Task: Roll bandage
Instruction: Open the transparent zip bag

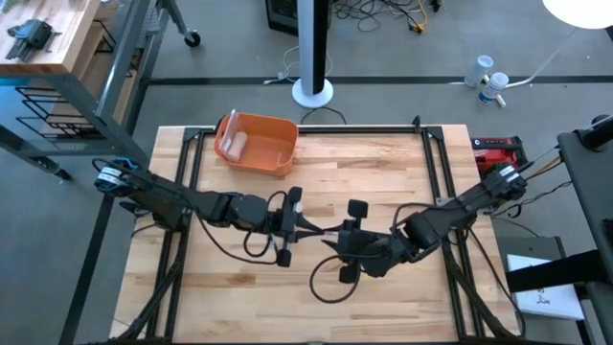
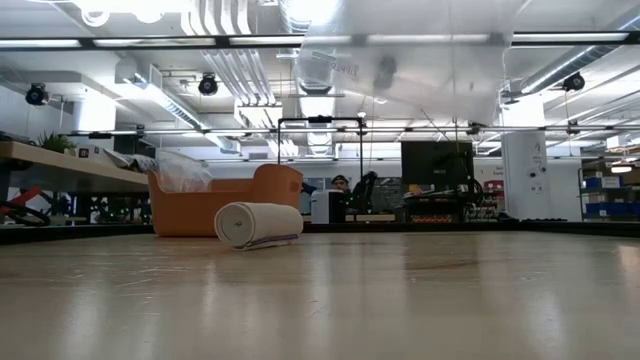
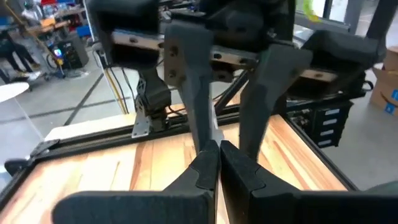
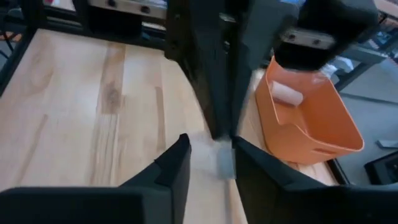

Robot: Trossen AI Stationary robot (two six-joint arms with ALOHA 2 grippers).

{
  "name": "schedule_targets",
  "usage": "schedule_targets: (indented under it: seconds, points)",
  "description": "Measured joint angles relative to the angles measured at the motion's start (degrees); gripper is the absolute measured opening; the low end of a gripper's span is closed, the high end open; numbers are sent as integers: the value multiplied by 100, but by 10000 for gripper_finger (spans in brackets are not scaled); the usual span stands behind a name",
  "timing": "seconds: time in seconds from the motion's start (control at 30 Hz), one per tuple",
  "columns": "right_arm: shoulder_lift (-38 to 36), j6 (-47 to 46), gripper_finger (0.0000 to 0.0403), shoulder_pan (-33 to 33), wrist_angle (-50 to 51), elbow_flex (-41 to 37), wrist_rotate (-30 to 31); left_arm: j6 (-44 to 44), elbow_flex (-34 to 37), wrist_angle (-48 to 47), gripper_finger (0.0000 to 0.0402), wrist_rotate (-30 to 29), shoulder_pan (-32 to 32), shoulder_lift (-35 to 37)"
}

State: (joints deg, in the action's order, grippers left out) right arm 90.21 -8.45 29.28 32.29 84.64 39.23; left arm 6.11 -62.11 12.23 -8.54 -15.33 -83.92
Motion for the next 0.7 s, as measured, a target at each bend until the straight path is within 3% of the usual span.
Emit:
schedule_targets:
  seconds: [0.37,0.7]
  points:
    - [55,154,23,-20,39,0,290,-111,0,-33,0,-8,39,32]
    - [6,15,44,9,385,0,279,76,-2,-674,0,-11,33,434]
